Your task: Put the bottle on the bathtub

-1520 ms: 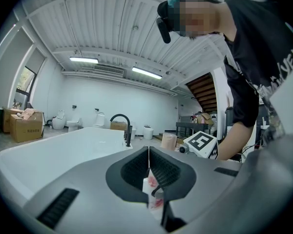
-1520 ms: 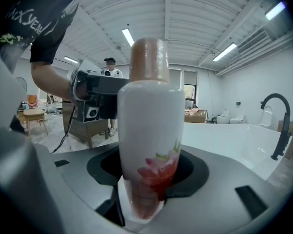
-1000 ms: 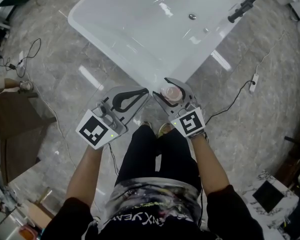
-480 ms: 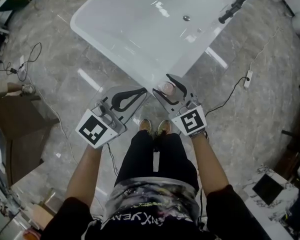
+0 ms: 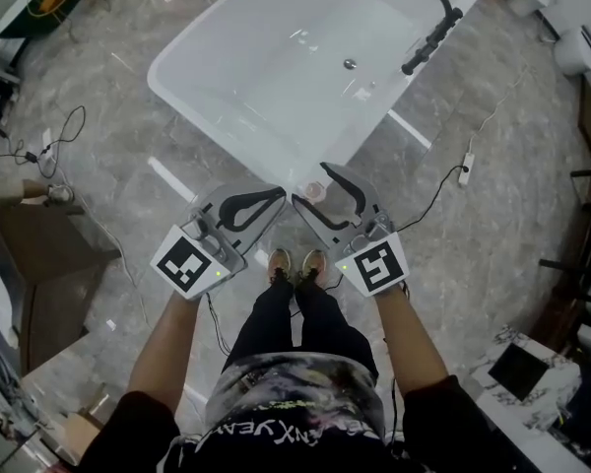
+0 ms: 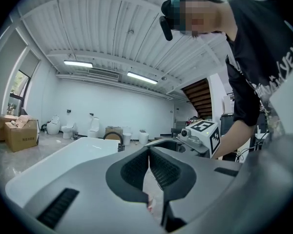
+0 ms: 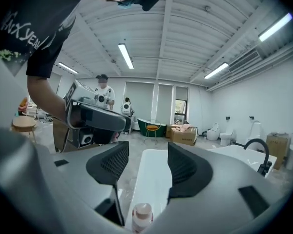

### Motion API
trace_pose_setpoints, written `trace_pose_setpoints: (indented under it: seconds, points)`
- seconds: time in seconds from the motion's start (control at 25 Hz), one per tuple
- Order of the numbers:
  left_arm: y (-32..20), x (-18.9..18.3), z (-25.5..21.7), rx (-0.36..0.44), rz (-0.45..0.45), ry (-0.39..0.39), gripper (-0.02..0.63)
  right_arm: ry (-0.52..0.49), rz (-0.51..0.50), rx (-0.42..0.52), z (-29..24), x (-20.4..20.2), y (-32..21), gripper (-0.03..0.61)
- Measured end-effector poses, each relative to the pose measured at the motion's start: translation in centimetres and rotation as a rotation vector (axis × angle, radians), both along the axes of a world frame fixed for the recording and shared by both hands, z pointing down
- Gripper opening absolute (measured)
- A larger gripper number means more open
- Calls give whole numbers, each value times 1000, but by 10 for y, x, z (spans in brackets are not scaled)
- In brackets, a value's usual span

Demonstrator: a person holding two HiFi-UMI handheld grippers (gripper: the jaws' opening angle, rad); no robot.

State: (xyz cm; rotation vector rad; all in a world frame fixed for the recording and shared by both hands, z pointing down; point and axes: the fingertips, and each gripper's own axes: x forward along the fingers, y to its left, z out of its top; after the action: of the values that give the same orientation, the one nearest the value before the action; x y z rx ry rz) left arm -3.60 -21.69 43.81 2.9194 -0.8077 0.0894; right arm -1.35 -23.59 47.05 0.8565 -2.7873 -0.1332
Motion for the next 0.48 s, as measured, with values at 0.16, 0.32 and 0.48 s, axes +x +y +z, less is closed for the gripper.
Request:
trace_pose_setpoints:
  seconds: [0.16, 0.32, 0.48]
  points:
    - [3, 3, -32, 10, 12, -11, 23, 29, -33, 8, -50, 1, 14, 241]
    - [5, 1, -60, 7, 15, -29, 23, 31, -51, 9, -91, 1, 25, 241]
    - [12, 1, -80, 6, 16, -45, 23, 24, -63, 20, -118, 1, 35, 239]
